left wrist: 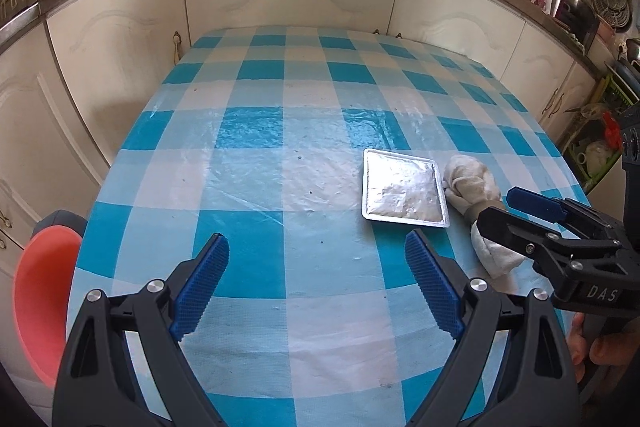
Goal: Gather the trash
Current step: 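Grasp the silver foil tray with the left tool while the right tool grasps the white cloth roll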
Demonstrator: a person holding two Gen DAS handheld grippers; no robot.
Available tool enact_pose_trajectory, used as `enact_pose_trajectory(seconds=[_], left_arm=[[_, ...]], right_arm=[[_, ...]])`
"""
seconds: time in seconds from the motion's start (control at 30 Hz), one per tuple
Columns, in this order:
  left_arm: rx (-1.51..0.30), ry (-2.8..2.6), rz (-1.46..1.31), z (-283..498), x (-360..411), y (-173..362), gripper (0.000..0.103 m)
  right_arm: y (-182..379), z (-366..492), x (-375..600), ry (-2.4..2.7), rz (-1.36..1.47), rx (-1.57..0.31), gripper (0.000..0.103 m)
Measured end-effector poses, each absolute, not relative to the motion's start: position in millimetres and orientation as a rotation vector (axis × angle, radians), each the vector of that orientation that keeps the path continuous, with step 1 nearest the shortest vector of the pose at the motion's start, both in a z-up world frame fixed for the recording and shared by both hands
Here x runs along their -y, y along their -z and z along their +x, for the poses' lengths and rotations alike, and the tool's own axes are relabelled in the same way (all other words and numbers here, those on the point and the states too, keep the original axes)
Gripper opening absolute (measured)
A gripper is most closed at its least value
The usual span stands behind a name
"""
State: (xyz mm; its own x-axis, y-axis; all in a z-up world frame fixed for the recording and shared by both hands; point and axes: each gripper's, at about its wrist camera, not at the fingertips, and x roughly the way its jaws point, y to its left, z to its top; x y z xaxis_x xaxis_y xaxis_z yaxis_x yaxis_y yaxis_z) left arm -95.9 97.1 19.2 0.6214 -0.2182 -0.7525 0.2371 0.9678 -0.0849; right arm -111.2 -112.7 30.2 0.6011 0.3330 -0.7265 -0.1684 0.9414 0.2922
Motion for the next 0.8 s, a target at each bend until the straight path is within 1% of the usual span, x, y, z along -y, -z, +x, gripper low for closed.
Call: enact_pose_trajectory(seconds=[0.1, 0.13, 0.17, 0.2, 0.23, 0.27, 0.3, 0.43, 0.5, 0.57, 0.8], left_arm=[[-0.857, 0.269, 0.016, -96, -99, -19, 0.090], [-0.855, 0.273, 0.014, -96, -99, -19, 0.090], [-0.854, 0.277, 0.015, -96, -99, -19, 0.090], [-0.853, 0.281, 0.017, -96, -98, -19, 0.090], [-0.854, 0.284, 0.021, -96, -97, -19, 0.090], [-0.855, 0.286, 0.024, -95, -97, -18, 0.090], [-0.857, 0.288, 0.028, -95, -95, -17, 0.090], [-0.861, 0.306, 0.040, -95, -89, -16, 0.090], [-0.862, 0.317, 0.048, -94, -85, -16, 0.090], [-0.865, 0.328, 0.057, -93, -81, -15, 0.090], [-0.874, 0.381, 0.092, -85, -60, -15, 0.090]], right_arm=[[-26, -108, 113, -0.296, 0.214, -0.902, 0.070], [-24, -107, 113, -0.297, 0.215, -0.911, 0.070], [-25, -107, 113, -0.297, 0.215, -0.909, 0.065], [-24, -107, 113, -0.303, 0.214, -0.910, 0.059], [-24, -106, 112, -0.304, 0.214, -0.914, 0.057], [-24, -106, 112, -0.304, 0.213, -0.913, 0.051], [-23, -105, 112, -0.313, 0.214, -0.916, 0.049], [-24, -106, 112, -0.317, 0.211, -0.918, 0.047], [-24, -105, 114, -0.327, 0.221, -0.919, 0.043], [-24, -105, 118, -0.346, 0.247, -0.915, 0.042], [-27, -106, 147, -0.350, 0.365, -0.854, 0.042]])
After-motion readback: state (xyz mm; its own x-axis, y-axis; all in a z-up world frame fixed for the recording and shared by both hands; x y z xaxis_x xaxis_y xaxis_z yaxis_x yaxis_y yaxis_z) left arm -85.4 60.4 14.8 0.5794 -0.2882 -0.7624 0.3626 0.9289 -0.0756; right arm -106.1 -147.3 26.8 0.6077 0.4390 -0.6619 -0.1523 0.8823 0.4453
